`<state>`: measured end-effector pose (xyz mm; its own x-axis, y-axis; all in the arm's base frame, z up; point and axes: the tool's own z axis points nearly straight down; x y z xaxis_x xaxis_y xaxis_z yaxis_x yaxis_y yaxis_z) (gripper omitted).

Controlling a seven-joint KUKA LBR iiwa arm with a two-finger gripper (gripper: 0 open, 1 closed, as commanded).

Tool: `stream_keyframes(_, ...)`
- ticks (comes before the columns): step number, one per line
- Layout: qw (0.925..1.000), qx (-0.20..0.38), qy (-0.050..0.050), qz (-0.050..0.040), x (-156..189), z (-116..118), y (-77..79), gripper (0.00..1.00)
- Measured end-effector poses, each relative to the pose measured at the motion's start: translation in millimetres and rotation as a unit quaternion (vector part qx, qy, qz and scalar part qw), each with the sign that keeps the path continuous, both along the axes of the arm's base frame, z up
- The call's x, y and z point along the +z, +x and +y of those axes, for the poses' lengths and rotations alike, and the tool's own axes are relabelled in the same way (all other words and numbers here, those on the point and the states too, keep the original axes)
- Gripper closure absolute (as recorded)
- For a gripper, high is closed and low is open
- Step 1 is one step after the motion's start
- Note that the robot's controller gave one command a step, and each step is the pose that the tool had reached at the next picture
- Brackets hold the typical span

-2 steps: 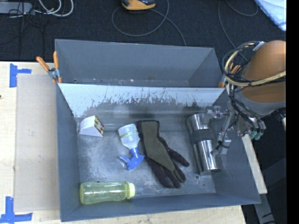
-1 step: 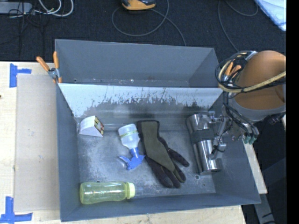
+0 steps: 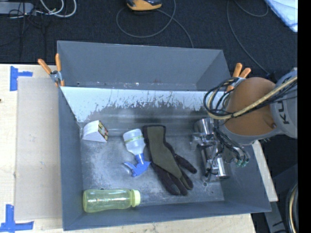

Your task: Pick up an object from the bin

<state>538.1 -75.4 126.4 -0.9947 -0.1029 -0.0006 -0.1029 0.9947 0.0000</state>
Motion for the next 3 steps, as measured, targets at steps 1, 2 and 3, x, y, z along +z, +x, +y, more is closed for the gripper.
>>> stream_keyframes(1, 0.9993, -0.036, 0.001, 0.0028, -30.1, 25.5, 2.9, 0.00)
stream_keyframes(2, 0.9919, -0.127, 0.001, 0.0003, -38.3, 36.4, -6.2, 0.00)
stream_keyframes(3, 1.0000, 0.009, 0.001, 0.0016, -46.4, 39.6, -11.3, 0.00)
